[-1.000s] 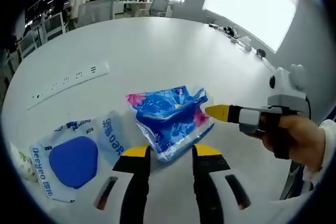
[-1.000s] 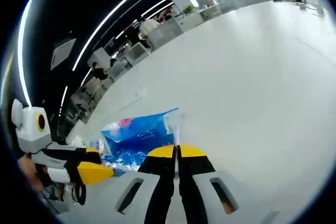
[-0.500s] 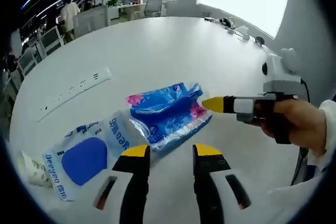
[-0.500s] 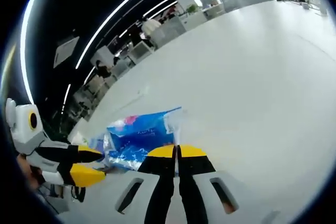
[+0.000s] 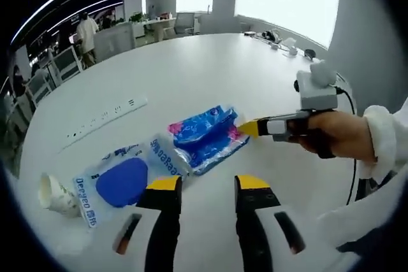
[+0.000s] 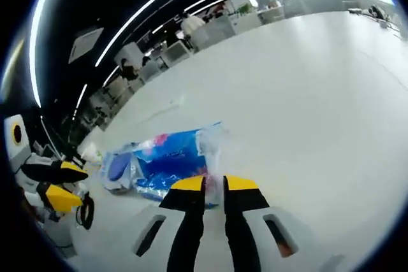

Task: Arrange the tabletop items into an orderly group along one side of the table until the central work area is clear of visible clutter.

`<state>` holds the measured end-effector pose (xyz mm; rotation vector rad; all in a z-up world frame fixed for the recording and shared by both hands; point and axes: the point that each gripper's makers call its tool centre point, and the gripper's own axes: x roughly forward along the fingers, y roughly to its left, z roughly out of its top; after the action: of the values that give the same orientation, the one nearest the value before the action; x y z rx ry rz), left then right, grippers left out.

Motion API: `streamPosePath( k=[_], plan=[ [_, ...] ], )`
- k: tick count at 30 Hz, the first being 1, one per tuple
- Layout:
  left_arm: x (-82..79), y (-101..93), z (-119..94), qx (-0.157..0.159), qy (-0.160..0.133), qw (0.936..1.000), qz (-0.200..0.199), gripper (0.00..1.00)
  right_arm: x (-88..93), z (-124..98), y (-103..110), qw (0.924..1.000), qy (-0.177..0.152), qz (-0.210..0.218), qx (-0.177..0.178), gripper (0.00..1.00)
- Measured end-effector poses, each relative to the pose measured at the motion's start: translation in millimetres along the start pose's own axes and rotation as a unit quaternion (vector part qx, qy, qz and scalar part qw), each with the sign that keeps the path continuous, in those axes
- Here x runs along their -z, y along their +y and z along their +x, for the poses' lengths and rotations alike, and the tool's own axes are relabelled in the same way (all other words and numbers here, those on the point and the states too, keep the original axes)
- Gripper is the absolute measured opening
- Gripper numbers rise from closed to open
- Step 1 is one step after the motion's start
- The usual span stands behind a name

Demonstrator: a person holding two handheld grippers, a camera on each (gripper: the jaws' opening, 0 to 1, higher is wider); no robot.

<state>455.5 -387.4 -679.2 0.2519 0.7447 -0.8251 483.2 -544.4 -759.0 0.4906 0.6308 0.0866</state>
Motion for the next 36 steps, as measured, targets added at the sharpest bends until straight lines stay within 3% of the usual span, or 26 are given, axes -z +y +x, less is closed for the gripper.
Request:
streamPosePath(
  k=[6,15,17,18,20,23,27,29,32,36],
  plan=[
    [10.6,19.9,-35,-0.031,-0.038,0.9965,-0.067,0.37,-1.5,-10,8,0.9999,-0.006,-0.005,-0.008,0.22],
    [16.9,26.9,-76,-0.022,-0.093,0.9876,-0.124,0.60,-28.4,-42,39,0.9973,-0.041,-0.038,-0.047,0.37],
    [18.5,27.6,-80,-0.023,-0.095,0.9871,-0.127,0.62,-30.3,-50,48,0.9942,-0.032,-0.084,-0.059,0.41],
    [19.1,26.9,-83,-0.024,-0.097,0.9868,-0.128,0.62,-31.8,-56,49,0.9898,-0.018,-0.128,-0.061,0.42],
    [20.2,25.3,-88,-0.023,-0.099,0.9866,-0.128,0.62,-38.5,-64,51,0.9849,-0.011,-0.161,-0.062,0.46],
    [24.6,24.3,-93,-0.023,-0.102,0.9873,-0.119,0.61,-58.2,-82,62,0.9804,-0.017,-0.176,-0.086,0.52],
    [36.8,25.0,-98,-0.026,-0.099,0.9865,-0.128,0.60,-80.4,-107,73,0.9665,-0.021,-0.232,-0.108,0.62],
    [42.1,25.7,-101,-0.027,-0.099,0.9857,-0.134,0.60,-87.9,-119,77,0.9627,-0.019,-0.244,-0.115,0.70],
    [48.2,27.8,-106,-0.029,-0.100,0.9851,-0.137,0.60,-96.5,-133,82,0.9594,-0.021,-0.251,-0.128,0.72],
    [56.4,36.6,-113,-0.040,-0.101,0.9837,-0.143,0.61,-96.2,-151,92,0.9582,-0.025,-0.249,-0.139,0.77]
  ],
)
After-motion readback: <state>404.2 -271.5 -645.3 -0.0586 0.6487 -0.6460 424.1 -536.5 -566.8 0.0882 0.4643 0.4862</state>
